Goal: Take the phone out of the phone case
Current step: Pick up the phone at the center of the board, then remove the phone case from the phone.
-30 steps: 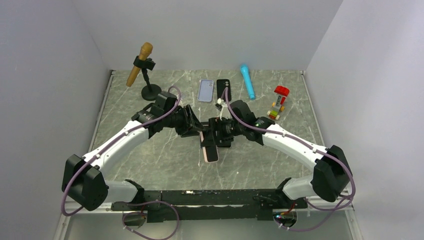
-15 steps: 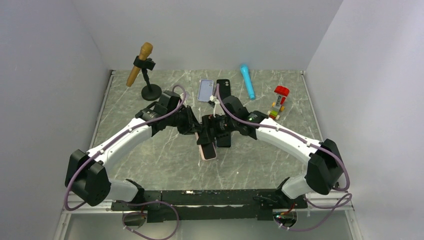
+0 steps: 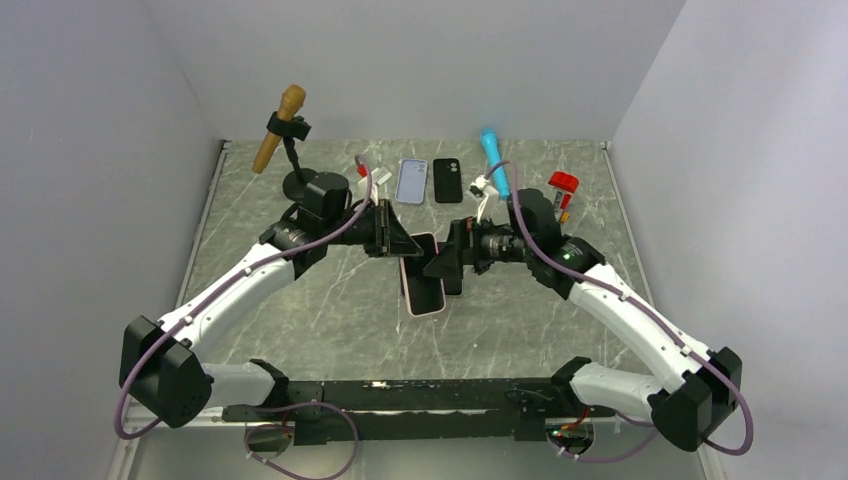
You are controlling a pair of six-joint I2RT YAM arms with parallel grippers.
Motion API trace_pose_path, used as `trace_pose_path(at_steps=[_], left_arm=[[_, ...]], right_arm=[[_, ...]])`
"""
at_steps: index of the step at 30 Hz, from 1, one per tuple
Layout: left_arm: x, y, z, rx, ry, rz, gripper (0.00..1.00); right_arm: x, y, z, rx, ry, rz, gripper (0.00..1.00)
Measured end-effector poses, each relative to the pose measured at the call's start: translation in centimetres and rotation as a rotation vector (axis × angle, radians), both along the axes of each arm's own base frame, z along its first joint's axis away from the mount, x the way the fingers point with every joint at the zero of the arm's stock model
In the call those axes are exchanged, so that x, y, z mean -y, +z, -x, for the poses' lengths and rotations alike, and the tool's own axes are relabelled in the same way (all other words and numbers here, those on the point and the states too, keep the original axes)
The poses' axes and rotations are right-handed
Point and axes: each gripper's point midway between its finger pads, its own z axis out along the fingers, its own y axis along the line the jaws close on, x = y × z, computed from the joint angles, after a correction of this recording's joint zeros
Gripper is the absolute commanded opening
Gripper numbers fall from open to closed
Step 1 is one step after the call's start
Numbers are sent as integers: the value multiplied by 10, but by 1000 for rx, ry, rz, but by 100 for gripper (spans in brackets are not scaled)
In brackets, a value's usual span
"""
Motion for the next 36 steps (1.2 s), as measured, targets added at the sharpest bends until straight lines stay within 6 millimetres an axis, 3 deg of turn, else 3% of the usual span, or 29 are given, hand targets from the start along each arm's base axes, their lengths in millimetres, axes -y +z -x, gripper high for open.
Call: trace_pose_path(at_steps=[3, 10, 12, 15, 18, 19, 20, 22, 24, 27, 29, 33, 36], left_arm=[[9, 14, 10, 33, -93, 89, 0], [21, 39, 33, 46, -253, 250, 0], [21, 46, 39, 59, -290, 274, 0], [22, 53, 46, 74, -334, 295, 0], [21, 56, 49, 81, -356, 306, 0], [21, 56, 50, 80, -359, 306, 0], [21, 56, 50, 79, -360, 306, 0], [21, 56, 51, 78, -364, 308, 2], [22, 56, 50, 85, -360, 308, 19], [21, 59, 51, 75, -355, 313, 63], [21, 64, 53, 80, -357, 317, 77], [17, 76, 58, 120, -323, 321, 82], [11, 78, 57, 145, -259, 296, 76]], right_arm=[[5, 8, 4, -33, 32, -73, 88], [-12, 28, 30, -115, 224, -228, 43], [-13, 32, 32, -129, 254, -278, 44], [-13, 34, 36, -161, 287, -333, 54], [-10, 36, 37, -173, 305, -355, 51], [-9, 37, 37, -171, 306, -359, 46], [-8, 38, 35, -166, 306, -363, 33], [-6, 39, 33, -162, 308, -379, 2], [-5, 44, 36, -169, 330, -398, 0], [-5, 47, 37, -175, 346, -414, 0], [-6, 45, 34, -179, 338, -416, 0], [-1, 41, 26, -206, 293, -429, 0], [5, 49, 19, -217, 259, -462, 0]])
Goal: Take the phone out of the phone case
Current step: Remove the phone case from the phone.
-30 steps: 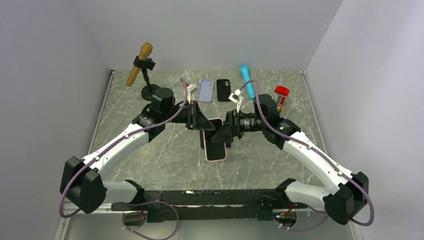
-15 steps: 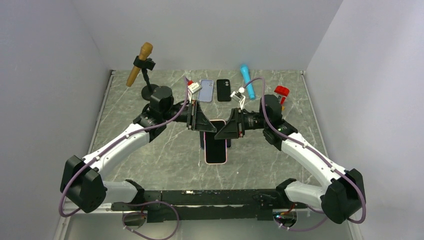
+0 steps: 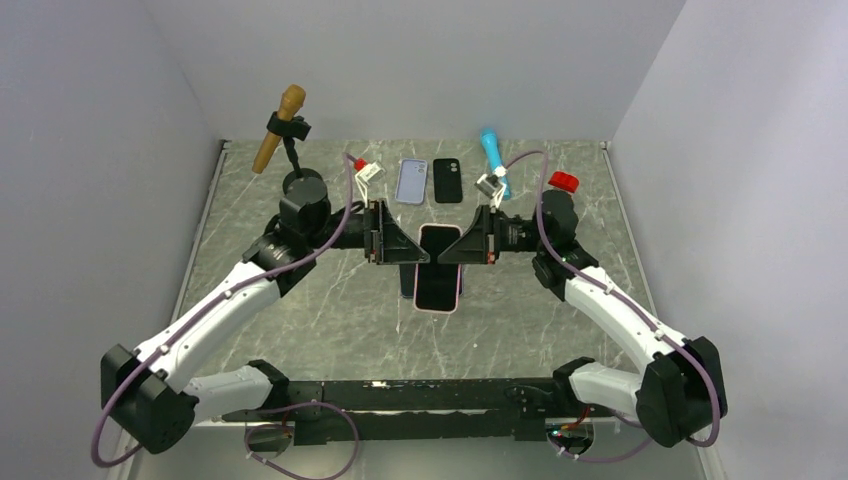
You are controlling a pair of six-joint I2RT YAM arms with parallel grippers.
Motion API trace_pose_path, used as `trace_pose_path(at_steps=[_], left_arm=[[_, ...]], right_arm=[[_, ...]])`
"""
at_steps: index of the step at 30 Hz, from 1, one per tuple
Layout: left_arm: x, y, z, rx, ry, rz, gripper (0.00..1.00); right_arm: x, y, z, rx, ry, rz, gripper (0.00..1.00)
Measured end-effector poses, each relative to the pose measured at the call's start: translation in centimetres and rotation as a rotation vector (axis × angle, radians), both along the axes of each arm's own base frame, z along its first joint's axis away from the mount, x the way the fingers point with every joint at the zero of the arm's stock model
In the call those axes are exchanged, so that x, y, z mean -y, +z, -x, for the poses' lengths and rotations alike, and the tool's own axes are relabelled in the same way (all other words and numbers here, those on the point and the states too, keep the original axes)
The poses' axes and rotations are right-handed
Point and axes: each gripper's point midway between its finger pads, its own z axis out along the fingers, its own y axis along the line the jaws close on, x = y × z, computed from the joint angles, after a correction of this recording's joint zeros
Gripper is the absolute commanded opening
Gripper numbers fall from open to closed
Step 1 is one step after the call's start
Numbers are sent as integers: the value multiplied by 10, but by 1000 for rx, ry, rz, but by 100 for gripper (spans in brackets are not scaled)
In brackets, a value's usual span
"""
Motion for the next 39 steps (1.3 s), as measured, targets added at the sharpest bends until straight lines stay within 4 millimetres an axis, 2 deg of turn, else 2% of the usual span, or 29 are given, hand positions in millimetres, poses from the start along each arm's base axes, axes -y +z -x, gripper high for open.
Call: trace_pose_path(at_steps=[3, 7, 9, 12, 23, 28, 35, 39], left_arm=[[-7, -6, -5, -29, 94, -47, 60], [-14, -25, -5, -104, 158, -100, 52], [-16, -40, -4, -149, 175, -116, 50], [-17, -54, 1, -203, 181, -134, 42], [-11, -30, 5, -159, 128, -46, 27], [-9, -24, 8, -149, 101, -23, 9], [-5, -15, 16, -120, 8, 21, 0], [-4, -7, 22, -85, -54, 57, 0]], right_arm=[[10, 7, -19, -43, -82, -23, 0], [18, 14, -44, -81, -205, -35, 0], [18, 17, -50, -92, -235, -32, 0], [18, 24, -55, -104, -269, -28, 0], [19, 35, -55, -128, -277, -51, 0], [20, 42, -49, -119, -244, -64, 0], [20, 52, -45, -115, -185, -94, 0], [19, 61, -42, -141, -126, -131, 0]])
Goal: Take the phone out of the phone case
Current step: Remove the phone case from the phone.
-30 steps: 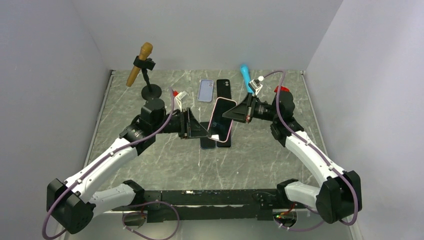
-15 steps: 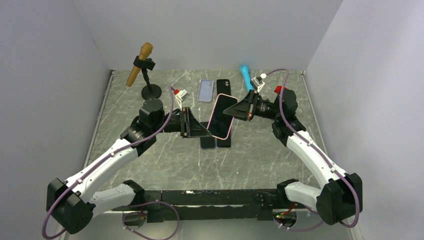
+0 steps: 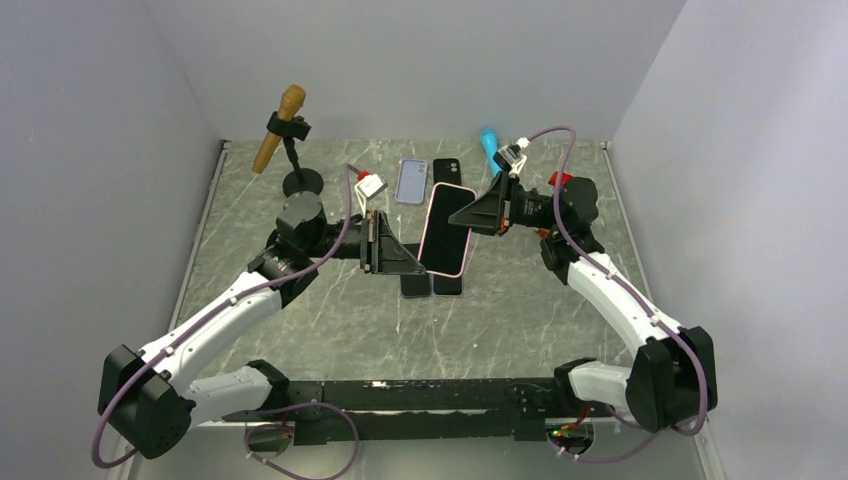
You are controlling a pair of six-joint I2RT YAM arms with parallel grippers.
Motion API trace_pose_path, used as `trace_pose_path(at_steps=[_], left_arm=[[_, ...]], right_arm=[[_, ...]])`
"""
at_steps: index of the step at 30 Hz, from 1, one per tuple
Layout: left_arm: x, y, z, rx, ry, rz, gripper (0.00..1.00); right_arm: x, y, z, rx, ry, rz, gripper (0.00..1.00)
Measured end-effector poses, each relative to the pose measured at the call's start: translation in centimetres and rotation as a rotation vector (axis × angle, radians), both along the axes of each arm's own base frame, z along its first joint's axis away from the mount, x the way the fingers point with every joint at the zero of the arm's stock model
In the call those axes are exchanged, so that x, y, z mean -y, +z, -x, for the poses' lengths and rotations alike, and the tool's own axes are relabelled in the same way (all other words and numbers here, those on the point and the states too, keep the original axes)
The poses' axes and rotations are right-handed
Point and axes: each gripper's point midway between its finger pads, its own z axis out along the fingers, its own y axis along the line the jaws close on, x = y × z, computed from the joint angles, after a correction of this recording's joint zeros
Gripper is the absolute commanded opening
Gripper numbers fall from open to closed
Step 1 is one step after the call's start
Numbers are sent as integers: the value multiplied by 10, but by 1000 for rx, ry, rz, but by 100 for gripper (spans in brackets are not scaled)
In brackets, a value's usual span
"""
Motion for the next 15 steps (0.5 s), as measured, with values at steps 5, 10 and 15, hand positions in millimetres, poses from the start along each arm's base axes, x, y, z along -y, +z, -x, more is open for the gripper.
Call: trace_pose_path(at_steps=[5, 10, 15], left_arm=[[-1, 10, 4, 72, -31, 40, 0], [0, 15, 4, 136, -38, 56, 0], [0, 20, 7, 198, -54, 77, 0]], right_arm=[[0, 9, 3, -26, 58, -75, 0], [0, 15, 5, -58, 99, -123, 0], [2, 22, 9, -45, 122, -155, 0]])
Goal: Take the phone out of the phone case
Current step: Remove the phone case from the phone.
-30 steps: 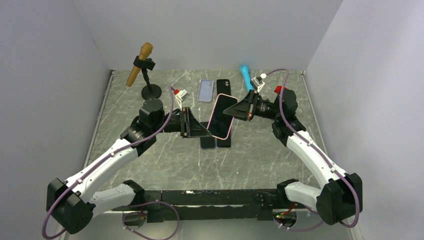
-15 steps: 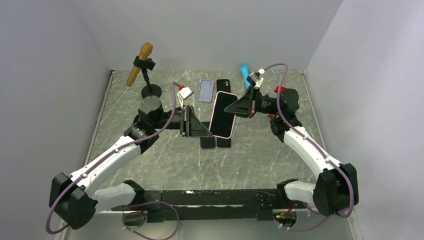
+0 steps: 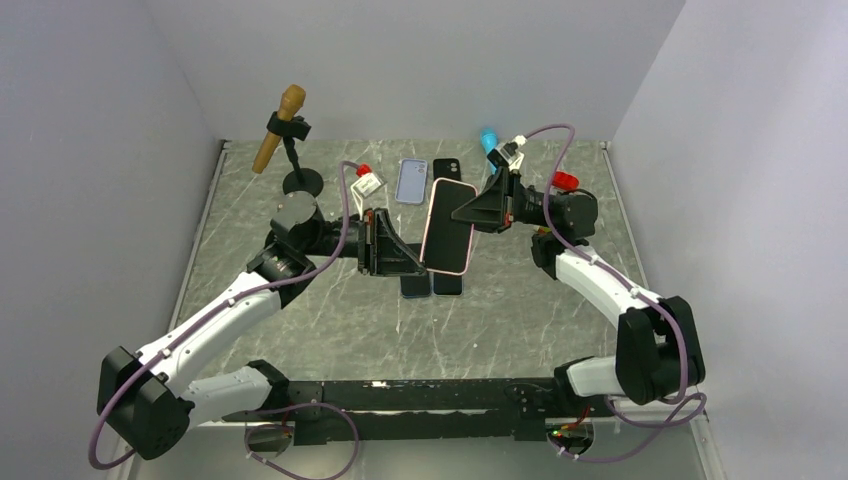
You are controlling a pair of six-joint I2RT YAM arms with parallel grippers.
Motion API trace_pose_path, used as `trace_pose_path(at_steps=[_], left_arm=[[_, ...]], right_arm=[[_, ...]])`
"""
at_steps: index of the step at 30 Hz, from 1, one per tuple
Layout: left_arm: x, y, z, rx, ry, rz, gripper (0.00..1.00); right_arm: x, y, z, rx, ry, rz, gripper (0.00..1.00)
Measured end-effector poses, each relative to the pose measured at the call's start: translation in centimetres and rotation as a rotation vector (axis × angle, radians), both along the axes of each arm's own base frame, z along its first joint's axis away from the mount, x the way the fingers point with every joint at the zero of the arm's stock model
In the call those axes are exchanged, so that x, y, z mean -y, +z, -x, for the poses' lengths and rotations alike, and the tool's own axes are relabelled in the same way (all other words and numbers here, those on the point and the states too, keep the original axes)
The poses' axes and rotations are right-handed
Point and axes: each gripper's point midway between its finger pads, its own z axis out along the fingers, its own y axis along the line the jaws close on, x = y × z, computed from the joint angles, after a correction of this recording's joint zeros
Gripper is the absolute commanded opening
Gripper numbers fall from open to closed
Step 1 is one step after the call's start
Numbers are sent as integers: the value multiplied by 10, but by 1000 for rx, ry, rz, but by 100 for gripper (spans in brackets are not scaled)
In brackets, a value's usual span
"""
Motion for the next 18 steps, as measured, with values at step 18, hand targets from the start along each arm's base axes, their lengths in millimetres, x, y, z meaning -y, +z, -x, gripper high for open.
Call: trace_pose_path(at_steps=[18], left_arm=[[1, -5, -1, -91, -19, -126, 31]], right_arm=[[-14, 12, -1, -21, 16, -43, 0]])
